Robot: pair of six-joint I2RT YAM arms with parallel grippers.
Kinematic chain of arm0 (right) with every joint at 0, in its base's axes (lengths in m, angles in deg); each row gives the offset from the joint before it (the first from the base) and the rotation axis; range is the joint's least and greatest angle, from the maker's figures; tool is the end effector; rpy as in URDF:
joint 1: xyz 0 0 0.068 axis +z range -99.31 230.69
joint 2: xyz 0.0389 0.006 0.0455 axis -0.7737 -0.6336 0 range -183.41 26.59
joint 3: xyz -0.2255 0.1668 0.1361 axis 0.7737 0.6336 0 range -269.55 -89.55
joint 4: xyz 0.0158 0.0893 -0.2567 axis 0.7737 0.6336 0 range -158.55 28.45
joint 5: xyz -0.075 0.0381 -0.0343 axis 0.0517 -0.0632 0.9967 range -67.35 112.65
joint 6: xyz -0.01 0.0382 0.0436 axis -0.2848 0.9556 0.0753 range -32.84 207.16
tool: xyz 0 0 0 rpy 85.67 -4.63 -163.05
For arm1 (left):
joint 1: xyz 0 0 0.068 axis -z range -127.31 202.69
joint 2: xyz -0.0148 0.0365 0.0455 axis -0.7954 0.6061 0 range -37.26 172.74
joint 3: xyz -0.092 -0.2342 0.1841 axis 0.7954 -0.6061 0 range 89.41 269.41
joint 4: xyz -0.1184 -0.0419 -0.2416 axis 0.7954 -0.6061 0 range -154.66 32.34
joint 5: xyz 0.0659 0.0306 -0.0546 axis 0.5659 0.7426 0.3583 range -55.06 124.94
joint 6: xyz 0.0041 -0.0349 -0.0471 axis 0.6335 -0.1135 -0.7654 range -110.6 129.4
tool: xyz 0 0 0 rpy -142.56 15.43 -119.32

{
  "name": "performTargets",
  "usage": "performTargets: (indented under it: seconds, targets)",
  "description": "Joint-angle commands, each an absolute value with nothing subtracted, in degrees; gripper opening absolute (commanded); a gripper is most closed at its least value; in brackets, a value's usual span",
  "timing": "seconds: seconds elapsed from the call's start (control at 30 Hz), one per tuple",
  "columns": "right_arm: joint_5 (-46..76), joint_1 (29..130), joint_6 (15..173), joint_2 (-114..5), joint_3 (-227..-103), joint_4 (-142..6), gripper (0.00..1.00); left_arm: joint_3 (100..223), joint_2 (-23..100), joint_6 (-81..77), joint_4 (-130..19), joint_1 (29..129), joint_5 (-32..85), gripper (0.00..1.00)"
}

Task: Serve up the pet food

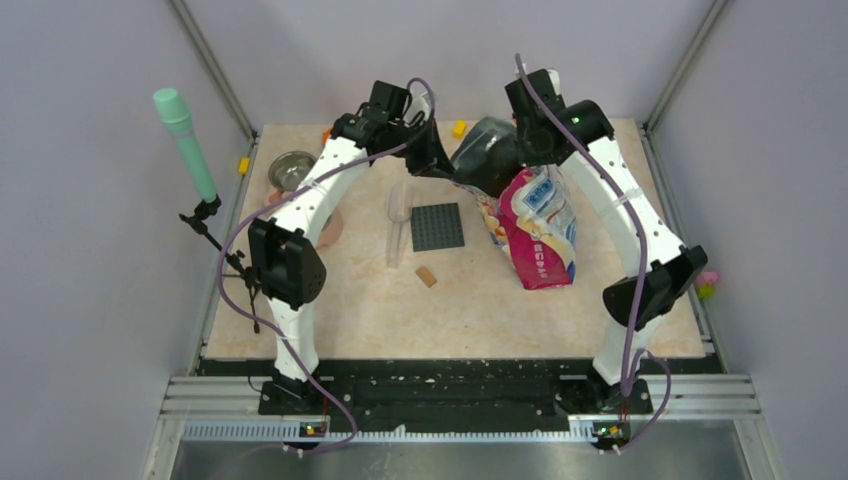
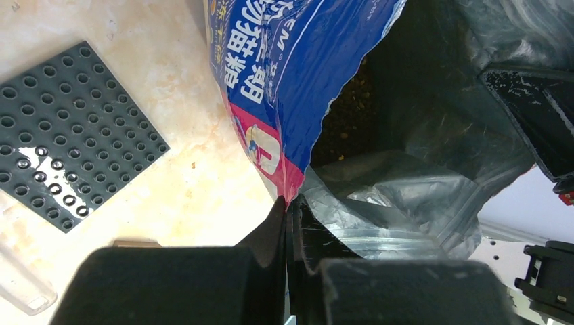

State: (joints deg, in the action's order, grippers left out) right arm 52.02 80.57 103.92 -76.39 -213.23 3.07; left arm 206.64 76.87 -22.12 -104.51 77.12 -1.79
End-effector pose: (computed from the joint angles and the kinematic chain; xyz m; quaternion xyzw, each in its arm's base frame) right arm 0.3373 0.1698 0.4704 -0.0200 0.9153 -0.0913 0.3917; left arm 0.4223 -0.2198 0.3900 0.0695 0.8788 -0.4307 0.1933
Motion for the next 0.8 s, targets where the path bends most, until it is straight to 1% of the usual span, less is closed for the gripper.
performTargets:
  seconds: [0.0, 0.23, 0.4, 0.53, 0.67, 0.77]
  targets:
    - [48.4, 82.3, 106.7, -69.6, -208.5, -3.5, 0.0, 206.7, 74.3, -19.5, -104.9, 76.2, 2.7, 0.0]
    - [47.5, 87.8, 110.1, -65.7, -194.4, -6.4, 0.0, 196.7, 72.4, -15.0, -107.7, 77.2, 5.4, 0.0]
    - [52.8, 87.5, 110.8, -64.9, -188.6, -5.5, 0.0, 194.5, 74.6, -14.3, -107.3, 80.9, 6.3, 0.0]
    - [52.9, 81.7, 110.3, -64.2, -186.6, -5.7, 0.0, 199.4, 80.3, -15.8, -104.9, 84.9, 4.4, 0.0]
    - [54.7, 75.9, 109.5, -63.3, -185.9, -6.5, 0.0, 208.6, 88.1, -17.9, -104.1, 88.8, 1.7, 0.0]
    - [57.4, 72.3, 109.3, -63.3, -186.0, -6.7, 0.0, 213.7, 92.4, -21.2, -100.8, 90.9, -0.8, 0.0]
